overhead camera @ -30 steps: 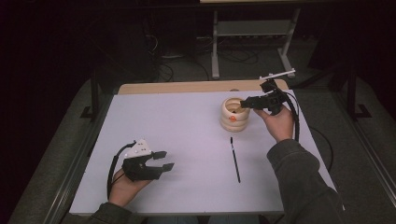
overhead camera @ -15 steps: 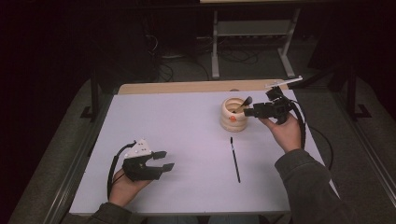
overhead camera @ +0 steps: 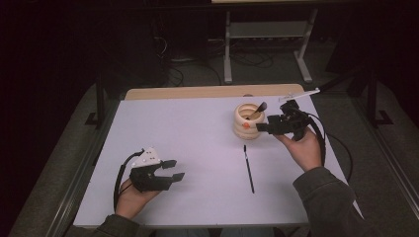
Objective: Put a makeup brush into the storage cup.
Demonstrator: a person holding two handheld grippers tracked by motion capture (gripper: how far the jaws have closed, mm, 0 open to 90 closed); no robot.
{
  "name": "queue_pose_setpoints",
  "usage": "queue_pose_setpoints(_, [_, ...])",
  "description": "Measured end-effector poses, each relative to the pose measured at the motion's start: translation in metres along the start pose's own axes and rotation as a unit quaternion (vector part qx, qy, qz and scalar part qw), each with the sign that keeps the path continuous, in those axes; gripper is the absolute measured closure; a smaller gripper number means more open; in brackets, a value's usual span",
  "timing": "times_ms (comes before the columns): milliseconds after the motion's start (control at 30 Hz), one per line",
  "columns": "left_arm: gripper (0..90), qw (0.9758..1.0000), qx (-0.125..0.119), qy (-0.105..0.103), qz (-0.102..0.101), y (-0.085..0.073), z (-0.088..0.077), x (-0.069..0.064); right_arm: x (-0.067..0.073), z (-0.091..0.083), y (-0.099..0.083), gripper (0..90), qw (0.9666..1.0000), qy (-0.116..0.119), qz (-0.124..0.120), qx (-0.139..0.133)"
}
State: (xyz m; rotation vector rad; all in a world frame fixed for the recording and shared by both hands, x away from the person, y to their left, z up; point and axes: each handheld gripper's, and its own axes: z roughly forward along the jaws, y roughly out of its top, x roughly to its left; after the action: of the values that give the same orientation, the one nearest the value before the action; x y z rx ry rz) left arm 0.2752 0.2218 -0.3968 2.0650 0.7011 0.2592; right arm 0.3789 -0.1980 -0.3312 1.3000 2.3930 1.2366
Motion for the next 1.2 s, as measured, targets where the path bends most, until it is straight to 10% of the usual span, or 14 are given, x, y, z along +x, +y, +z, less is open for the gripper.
queue_pose_setpoints(1200, [42.7, 0.9999, 0.002, -0.004, 0.011, 0.003, 0.005, -0.005, 0.018, 0.035, -0.041, 43.6, 0.9955, 0.014, 0.013, 0.093])
